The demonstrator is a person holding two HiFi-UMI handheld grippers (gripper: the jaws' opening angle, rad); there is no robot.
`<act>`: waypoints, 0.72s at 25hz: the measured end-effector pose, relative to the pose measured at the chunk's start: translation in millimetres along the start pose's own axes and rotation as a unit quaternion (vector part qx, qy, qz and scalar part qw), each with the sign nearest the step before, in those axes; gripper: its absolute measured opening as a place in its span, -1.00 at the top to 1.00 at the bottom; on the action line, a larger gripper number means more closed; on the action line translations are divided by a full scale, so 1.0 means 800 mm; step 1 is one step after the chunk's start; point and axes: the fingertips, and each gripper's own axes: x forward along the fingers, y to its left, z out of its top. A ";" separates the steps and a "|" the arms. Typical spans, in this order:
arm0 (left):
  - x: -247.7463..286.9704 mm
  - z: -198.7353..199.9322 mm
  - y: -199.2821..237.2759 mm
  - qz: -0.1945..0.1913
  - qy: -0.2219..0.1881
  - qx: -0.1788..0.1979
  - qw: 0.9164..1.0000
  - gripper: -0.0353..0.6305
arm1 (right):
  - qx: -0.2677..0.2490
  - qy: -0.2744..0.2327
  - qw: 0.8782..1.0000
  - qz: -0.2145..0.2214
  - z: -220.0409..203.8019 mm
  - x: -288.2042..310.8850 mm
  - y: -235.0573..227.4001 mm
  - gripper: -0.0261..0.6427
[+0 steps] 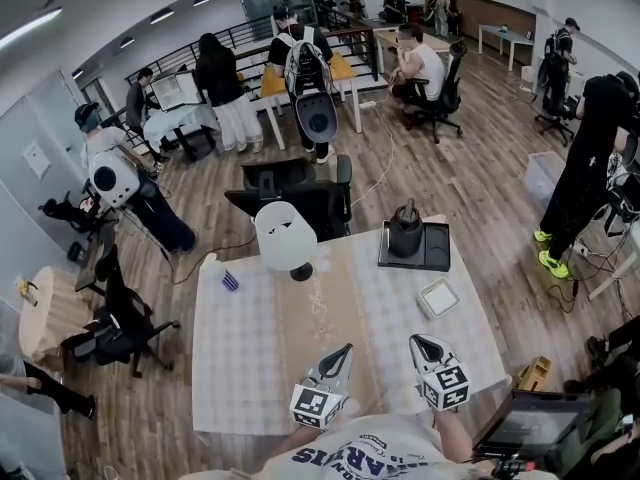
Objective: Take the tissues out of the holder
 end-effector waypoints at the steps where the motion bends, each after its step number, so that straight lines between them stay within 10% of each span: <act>1: -0.001 0.000 0.000 0.000 0.001 0.002 1.000 0.88 | -0.004 0.005 1.000 0.002 0.000 0.003 -0.006 0.89; 11: -0.015 -0.002 0.009 0.035 0.009 -0.007 0.999 0.88 | -0.055 0.072 0.994 -0.058 -0.005 0.027 -0.130 0.85; 18: -0.021 -0.011 0.019 0.057 0.017 -0.010 0.998 0.88 | -0.097 0.130 0.982 -0.097 -0.039 0.069 -0.211 0.41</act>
